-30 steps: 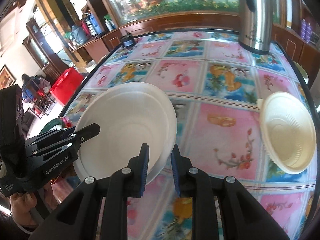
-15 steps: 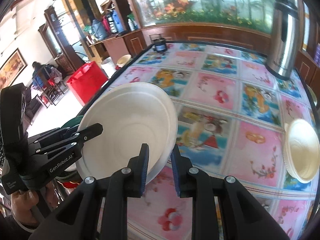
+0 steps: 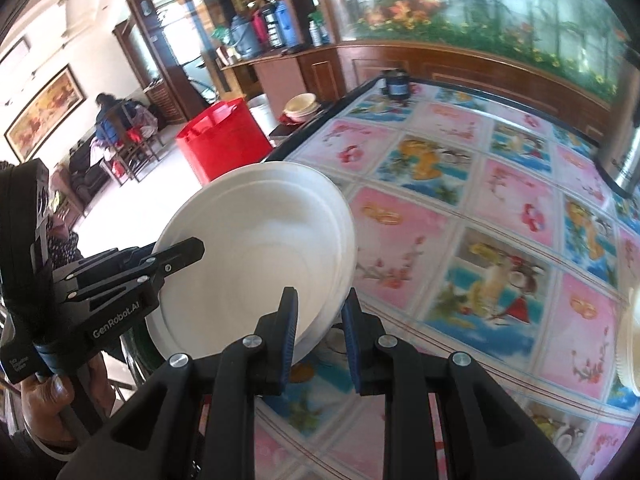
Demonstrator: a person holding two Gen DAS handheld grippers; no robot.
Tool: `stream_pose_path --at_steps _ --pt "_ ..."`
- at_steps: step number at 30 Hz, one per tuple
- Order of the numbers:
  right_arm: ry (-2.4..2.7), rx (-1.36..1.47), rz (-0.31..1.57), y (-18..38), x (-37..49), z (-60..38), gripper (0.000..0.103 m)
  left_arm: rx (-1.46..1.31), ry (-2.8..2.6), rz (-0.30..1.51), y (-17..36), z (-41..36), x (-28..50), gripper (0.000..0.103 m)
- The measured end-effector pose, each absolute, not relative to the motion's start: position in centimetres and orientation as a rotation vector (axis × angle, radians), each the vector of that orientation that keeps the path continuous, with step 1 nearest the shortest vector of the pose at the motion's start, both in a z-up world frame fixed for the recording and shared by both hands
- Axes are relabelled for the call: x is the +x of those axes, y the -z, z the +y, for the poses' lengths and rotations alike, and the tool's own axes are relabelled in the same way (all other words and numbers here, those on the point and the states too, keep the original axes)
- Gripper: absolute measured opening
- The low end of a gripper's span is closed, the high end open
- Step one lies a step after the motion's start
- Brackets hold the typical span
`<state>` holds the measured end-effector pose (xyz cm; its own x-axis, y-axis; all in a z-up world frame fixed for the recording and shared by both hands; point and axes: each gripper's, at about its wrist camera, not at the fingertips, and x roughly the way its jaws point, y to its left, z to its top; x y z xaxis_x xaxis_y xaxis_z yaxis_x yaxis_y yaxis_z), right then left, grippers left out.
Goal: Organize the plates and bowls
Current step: 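Lift and carry the white paper plate over the green basin with both tools, then lower the white plate into the green basin and open both tools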
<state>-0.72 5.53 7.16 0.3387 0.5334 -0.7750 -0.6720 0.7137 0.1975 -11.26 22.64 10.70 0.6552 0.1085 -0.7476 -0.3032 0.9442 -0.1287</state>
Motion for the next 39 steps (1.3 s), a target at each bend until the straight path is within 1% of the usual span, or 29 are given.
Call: stream_pose_path --at_steps 11,17,25,28,29,30,31,35,39 --pt "-0.824 -0.226 0.972 -6.0 -2.0 8.5 0.023 -0.288 -0.262 0.848 -9.0 24.9 -12.9 0.016" --pt "-0.83 -0.253 0.995 -5.1 -2.5 9.3 0.026 -0.29 -0.268 0.86 -8.3 25.2 -13.0 0.016" --pt "-0.83 -0.251 1.01 -4.6 -2.7 9.3 0.027 -0.27 -0.282 0.847 -7.8 24.8 -13.1 0.017" --pt "-0.842 -0.227 1.019 -4.6 -2.7 9.1 0.034 -0.279 -0.272 0.843 -7.6 24.8 -13.2 0.028" --pt "-0.849 -0.216 1.023 -4.6 -2.7 8.9 0.039 -0.284 -0.265 0.842 -7.6 24.8 -13.3 0.034" --pt "-0.85 -0.206 1.021 -4.7 -2.8 8.8 0.045 -0.29 -0.251 0.839 -7.6 24.8 -13.3 0.039" --pt "-0.847 -0.202 1.017 -4.7 -2.8 8.7 0.046 -0.291 -0.244 0.838 -7.7 24.7 -13.3 0.041" --pt "-0.838 -0.197 1.014 -4.9 -2.8 8.2 0.046 -0.25 -0.262 0.799 -8.7 23.9 -13.7 0.062" --pt "-0.832 -0.179 1.011 -5.0 -2.8 7.6 0.047 -0.24 -0.269 0.762 -9.7 23.8 -14.2 0.062"
